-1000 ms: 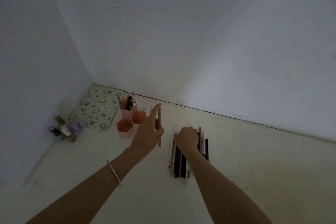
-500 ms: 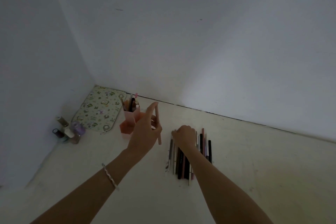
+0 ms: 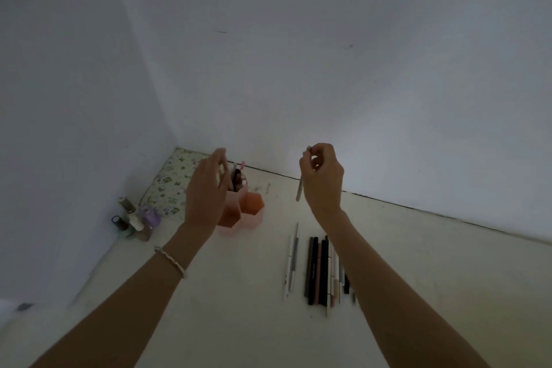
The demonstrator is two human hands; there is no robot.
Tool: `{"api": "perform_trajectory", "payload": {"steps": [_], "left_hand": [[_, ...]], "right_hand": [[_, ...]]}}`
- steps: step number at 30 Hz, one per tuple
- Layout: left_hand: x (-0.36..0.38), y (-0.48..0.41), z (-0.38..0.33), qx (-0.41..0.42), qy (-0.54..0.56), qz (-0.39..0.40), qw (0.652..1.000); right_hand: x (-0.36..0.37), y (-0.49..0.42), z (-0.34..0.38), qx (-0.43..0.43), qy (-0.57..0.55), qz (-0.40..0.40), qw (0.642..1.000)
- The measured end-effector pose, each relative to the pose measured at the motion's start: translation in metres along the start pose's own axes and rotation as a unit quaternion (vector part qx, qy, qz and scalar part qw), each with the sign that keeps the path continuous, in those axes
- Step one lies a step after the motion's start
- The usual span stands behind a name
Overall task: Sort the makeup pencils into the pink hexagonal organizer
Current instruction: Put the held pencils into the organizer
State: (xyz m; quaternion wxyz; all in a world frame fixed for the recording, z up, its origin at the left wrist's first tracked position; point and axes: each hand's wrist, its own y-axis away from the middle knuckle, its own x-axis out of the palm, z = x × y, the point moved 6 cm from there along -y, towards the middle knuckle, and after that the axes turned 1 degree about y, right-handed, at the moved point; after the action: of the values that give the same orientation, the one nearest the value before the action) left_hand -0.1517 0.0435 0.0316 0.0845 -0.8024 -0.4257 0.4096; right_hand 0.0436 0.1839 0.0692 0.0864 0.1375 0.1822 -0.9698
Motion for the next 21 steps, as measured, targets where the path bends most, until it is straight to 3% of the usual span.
{"api": "perform_trajectory", "payload": {"steps": [3, 8, 13, 17, 19, 21], "left_hand": [[0.002, 0.006, 0.006, 0.047, -0.125, -0.024, 0.991], [-0.019, 0.002, 0.012, -0.004, -0.056, -0.09, 0.994], [-0.029, 0.0, 0.011, -0.037, 0.014, -0.086, 0.995], [-0.028, 0.002, -0.001, -0.055, 0.063, -0.081, 0.993], [-0.02, 0.009, -0.017, -0.046, 0.047, -0.047, 0.997], [0.003, 0.026, -0.035, -0.018, 0.01, 0.045, 0.999]], "right_hand": [[0.009, 0.001, 0.023, -0.038, -0.061, 0.001, 0.997], [0.039, 0.008, 0.051, -0.089, -0.118, 0.018, 0.989], [0.076, 0.023, 0.04, -0.074, -0.039, 0.08, 0.993], [0.101, 0.034, 0.017, -0.095, 0.098, 0.199, 0.971], [0.099, 0.036, 0.008, -0.108, 0.136, 0.218, 0.96], [0.079, 0.033, -0.006, -0.069, 0.125, 0.178, 0.974]]}}
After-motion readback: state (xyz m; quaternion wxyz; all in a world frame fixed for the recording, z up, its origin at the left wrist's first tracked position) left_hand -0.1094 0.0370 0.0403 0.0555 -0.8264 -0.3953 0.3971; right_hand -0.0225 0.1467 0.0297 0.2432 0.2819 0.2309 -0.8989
